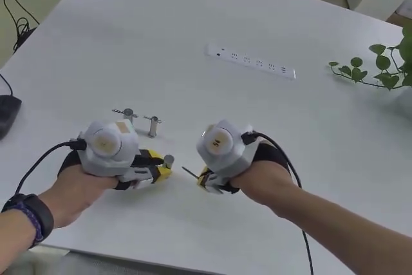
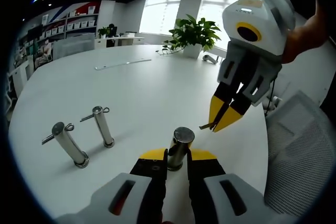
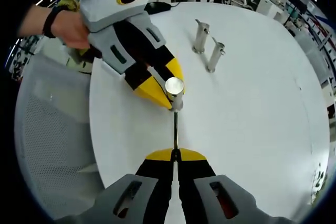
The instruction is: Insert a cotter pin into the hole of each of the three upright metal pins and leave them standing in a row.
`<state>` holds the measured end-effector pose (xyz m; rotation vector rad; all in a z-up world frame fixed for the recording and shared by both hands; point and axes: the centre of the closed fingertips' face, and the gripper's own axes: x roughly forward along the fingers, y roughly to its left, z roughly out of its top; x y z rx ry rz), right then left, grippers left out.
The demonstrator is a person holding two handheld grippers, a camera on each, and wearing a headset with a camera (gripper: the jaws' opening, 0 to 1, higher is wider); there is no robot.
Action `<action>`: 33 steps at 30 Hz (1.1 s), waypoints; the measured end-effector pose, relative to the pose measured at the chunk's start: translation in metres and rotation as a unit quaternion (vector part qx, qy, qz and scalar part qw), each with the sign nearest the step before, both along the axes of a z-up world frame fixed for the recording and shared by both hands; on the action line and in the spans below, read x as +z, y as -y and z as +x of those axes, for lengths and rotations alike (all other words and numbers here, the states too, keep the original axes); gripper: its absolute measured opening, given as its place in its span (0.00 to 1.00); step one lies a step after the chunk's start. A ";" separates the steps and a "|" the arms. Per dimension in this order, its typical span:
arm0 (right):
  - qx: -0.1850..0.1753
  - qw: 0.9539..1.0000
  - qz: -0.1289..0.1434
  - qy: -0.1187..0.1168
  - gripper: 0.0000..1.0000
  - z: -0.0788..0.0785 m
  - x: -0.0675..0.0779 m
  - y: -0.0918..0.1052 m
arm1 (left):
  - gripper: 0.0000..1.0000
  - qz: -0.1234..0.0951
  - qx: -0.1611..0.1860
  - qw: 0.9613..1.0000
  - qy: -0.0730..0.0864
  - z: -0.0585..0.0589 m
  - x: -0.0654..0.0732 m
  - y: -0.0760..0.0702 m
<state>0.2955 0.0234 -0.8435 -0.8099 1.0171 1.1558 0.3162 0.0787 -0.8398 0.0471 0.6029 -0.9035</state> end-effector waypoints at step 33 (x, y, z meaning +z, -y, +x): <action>0.012 0.999 -0.007 0.031 0.02 0.006 0.003 -0.012 | 0.12 0.004 0.008 1.000 0.000 -0.005 0.003 0.008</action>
